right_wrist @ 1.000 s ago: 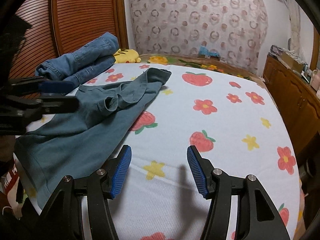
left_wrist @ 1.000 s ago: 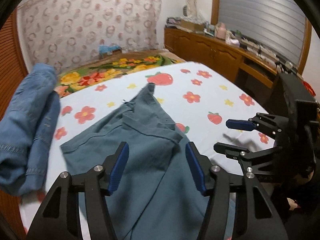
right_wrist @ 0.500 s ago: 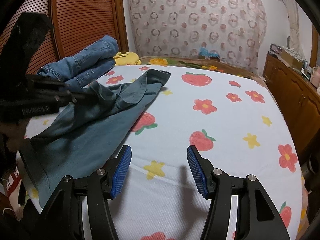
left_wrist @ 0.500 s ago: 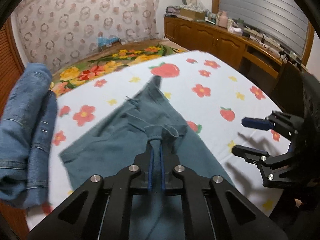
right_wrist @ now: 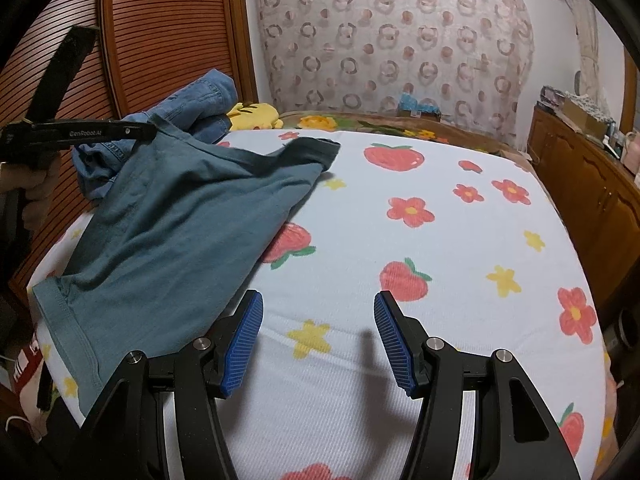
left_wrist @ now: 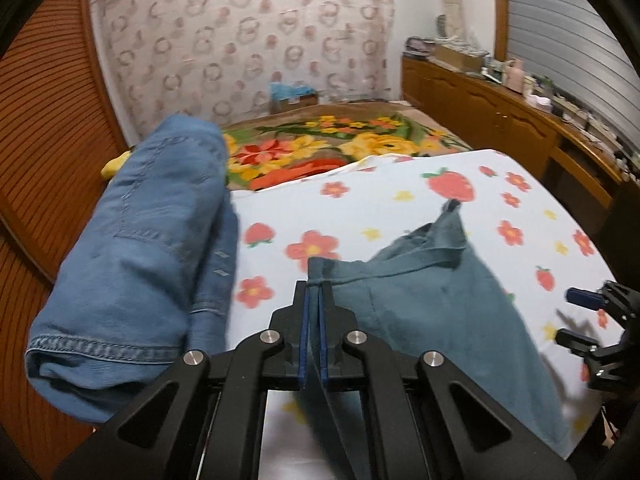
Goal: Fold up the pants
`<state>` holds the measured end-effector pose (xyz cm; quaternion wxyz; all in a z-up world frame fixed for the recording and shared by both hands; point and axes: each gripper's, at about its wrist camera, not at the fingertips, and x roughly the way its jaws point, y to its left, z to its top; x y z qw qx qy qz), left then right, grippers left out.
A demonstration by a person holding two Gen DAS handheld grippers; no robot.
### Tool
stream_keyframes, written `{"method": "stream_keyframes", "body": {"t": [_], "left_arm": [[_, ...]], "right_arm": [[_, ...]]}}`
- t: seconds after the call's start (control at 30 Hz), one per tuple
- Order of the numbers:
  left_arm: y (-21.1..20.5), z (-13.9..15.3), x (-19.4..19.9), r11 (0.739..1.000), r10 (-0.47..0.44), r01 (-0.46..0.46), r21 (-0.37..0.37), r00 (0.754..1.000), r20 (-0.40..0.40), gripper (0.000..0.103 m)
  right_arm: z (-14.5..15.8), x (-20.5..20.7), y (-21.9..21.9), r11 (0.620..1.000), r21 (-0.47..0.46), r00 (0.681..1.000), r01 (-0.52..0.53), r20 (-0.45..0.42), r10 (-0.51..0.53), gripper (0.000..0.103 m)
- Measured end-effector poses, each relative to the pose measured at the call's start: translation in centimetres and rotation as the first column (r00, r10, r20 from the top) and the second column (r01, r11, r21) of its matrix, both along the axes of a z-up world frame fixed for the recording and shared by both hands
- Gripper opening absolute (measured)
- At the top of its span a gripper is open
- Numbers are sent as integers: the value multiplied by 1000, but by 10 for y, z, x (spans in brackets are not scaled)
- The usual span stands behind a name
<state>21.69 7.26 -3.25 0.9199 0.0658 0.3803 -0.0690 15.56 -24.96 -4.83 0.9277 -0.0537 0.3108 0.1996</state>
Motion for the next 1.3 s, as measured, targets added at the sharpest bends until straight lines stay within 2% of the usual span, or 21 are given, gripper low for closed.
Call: {"method": "stream_keyframes", "body": {"t": [0.27, 0.43, 0.53, 0.6, 0.67, 0.87, 1.1, 1.2, 1.3], "left_arm": [[17, -10, -3, 999, 51, -51, 6, 999, 5, 5], [24, -9, -13, 997, 62, -61, -36, 998, 12, 6], [21, -10, -18, 998, 44, -44, -49, 999, 15, 25], [17, -12, -23, 998, 33, -31, -48, 999, 28, 48], [14, -15, -26, 998, 21, -19, -54, 999, 31, 51], [5, -31, -22, 998, 2, -2, -61, 1000, 5, 52], [7, -43, 4, 997, 15, -18, -69, 999, -34, 51], [9, -47, 15, 998, 40, -42, -47, 998, -58, 43], [10, -51, 22, 998, 39, -42, -38, 997, -69, 39]], "right_arm": [[-1, 1, 2, 1000, -9, 1000, 4, -3, -4, 60], [0, 0, 1, 1000, -5, 1000, 1, -5, -1, 60], [3, 0, 1, 1000, -4, 1000, -8, 0, 8, 60], [4, 0, 1, 1000, -5, 1000, -18, -8, 18, 60], [6, -1, 2, 1000, -7, 1000, -26, -12, 25, 60], [22, 4, 7, 998, -2, 998, -55, 1, 55, 60], [36, 49, 21, 995, 26, 995, -99, -8, 100, 60], [33, 73, 29, 993, 30, 993, -111, -30, 112, 60], [26, 96, 39, 993, 32, 992, -113, -58, 115, 60]]}}
